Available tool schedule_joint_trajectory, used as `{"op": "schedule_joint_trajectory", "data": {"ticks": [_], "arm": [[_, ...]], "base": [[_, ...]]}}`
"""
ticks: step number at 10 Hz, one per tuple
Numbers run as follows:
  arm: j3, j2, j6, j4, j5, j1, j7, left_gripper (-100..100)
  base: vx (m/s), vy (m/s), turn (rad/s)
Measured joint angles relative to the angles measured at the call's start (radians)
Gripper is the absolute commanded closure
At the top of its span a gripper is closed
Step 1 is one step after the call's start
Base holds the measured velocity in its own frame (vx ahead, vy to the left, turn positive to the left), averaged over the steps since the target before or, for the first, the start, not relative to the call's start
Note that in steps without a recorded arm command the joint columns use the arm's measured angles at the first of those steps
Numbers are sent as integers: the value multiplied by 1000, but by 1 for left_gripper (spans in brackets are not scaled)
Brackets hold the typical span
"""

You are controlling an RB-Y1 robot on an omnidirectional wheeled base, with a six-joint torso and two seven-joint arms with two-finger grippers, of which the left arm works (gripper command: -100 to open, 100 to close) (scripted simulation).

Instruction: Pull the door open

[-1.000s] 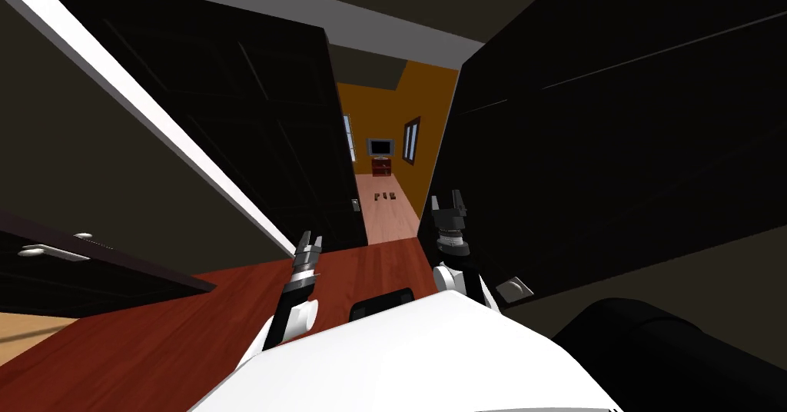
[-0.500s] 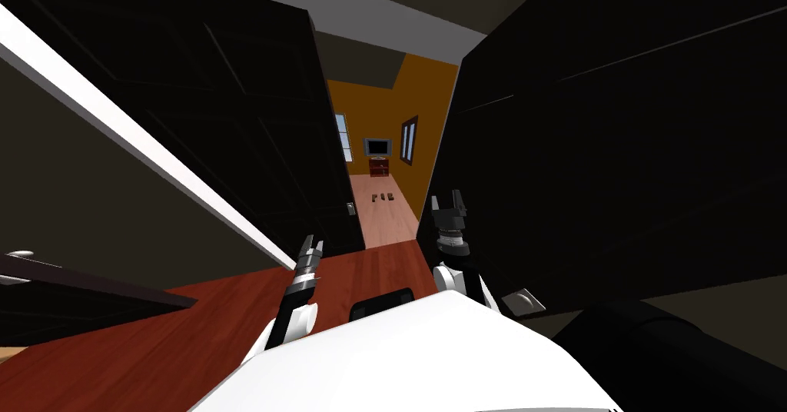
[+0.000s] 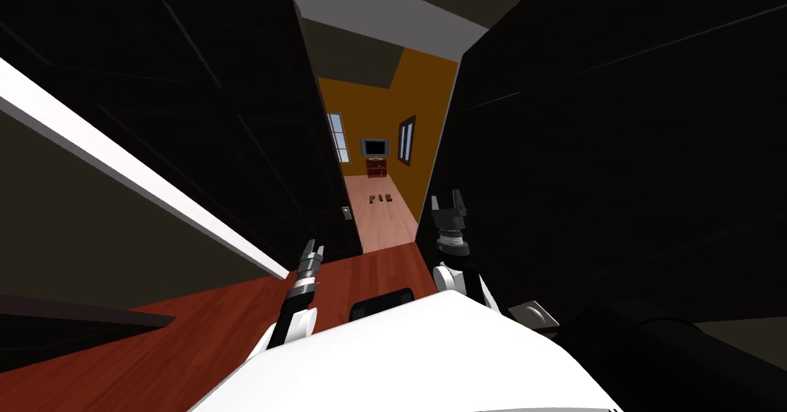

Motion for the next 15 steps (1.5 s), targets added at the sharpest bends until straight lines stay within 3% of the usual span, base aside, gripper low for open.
{"op": "schedule_joint_trajectory", "data": {"ticks": [6,11,15], "arm": [[3,11,-7,121,-2,-36,16,-100],[4,22,-32,258,-5,-67,32,-100],[5,25,-32,326,-8,-76,42,-100]], "base": [[99,-11,-41],[163,-6,-58],[149,17,-34]]}}
